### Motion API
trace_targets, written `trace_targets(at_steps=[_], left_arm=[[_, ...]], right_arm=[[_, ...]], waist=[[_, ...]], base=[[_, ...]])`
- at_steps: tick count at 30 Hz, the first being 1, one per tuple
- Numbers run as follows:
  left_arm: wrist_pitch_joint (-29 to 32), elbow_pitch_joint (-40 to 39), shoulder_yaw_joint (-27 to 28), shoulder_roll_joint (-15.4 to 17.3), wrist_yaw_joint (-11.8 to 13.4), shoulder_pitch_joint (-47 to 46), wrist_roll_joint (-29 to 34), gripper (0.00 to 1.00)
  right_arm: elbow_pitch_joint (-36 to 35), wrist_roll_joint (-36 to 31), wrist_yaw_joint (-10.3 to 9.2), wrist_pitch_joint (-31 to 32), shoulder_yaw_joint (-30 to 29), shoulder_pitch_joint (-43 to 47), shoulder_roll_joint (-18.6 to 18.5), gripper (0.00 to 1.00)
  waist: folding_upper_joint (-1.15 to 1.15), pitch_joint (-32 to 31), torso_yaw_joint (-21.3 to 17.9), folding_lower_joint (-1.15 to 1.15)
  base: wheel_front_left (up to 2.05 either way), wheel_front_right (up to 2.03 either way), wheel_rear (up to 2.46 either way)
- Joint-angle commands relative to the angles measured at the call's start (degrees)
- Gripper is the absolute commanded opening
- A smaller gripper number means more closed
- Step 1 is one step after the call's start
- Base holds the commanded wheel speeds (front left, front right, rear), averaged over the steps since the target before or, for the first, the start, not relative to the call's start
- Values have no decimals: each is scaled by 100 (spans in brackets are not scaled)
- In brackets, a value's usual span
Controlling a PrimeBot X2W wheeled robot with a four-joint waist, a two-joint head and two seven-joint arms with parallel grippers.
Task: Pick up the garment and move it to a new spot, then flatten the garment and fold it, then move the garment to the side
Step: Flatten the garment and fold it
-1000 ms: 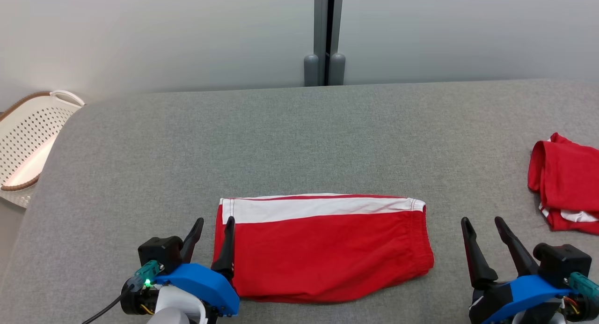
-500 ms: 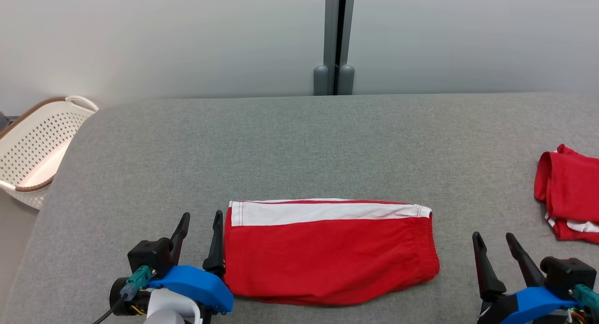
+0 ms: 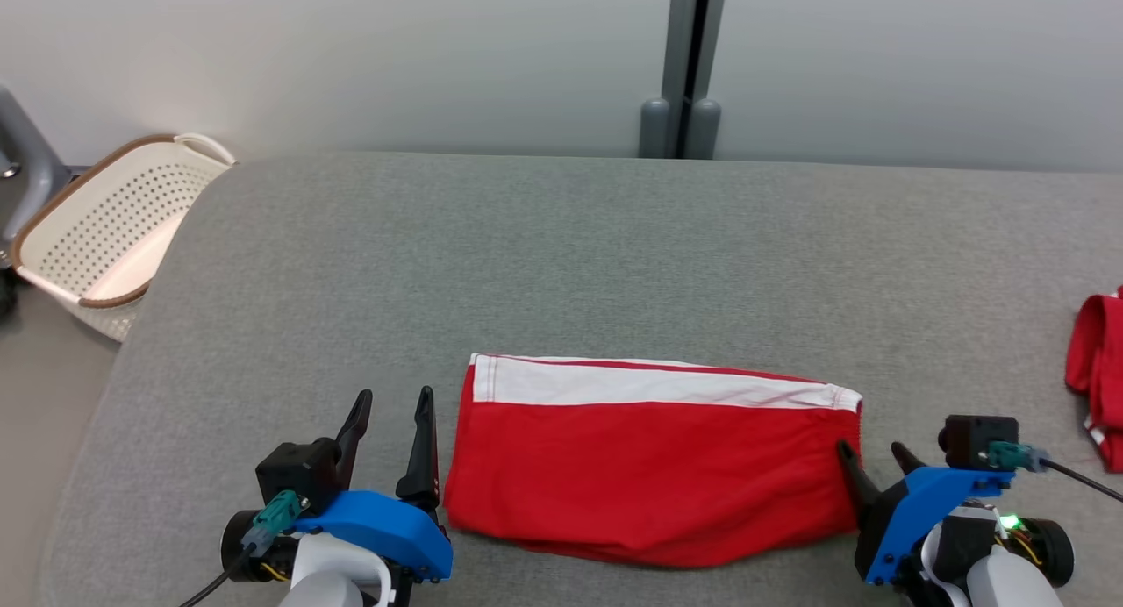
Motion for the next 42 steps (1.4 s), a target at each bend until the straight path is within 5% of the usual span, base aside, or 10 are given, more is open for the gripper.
trace_targets(at_steps=[1, 14, 17, 19, 21, 30, 38, 42], left_arm=[[-35, 25, -3, -4, -26, -93, 11, 100], [-60, 128, 34, -75, -67, -69, 16, 100], [-66, 125, 48, -76, -61, -74, 35, 100], [-69, 115, 56, -72, -58, -73, 51, 100], [-67, 110, 60, -73, -54, -64, 60, 100], [-73, 119, -6, -78, -64, 46, 116, 100], [-61, 122, -79, -86, -53, 104, 105, 100], [-53, 136, -105, -81, -59, 123, 95, 100]], right_arm=[[120, -7, 3, 87, -5, -126, -5, 100], [1651, -87, 3, 775, 72, -951, -113, 100], [1865, -27, 3, 747, 172, -1075, -157, 48], [1989, 31, 3, 724, 246, -1148, -172, 33], [2094, 89, 3, 697, 327, -1223, -193, 0], [2196, 680, -1, 665, 669, -1286, -636, 0], [1714, 1295, 1, 790, 919, -1000, -1379, 0], [1286, 1708, 3, 863, 1063, -836, -1463, 0]], waist=[[-1, 37, 65, -1], [-1, 49, 415, -1], [-1, 65, 426, -1], [-1, 76, 418, -1], [-1, 77, 392, -1], [-1, -42, 50, -1], [-1, -120, -263, -1], [-1, -138, -335, -1]], base=[[0, 0, 0], [0, 0, 0], [0, 0, 0], [0, 0, 0], [0, 0, 0], [0, 0, 0], [0, 0, 0], [0, 0, 0]])
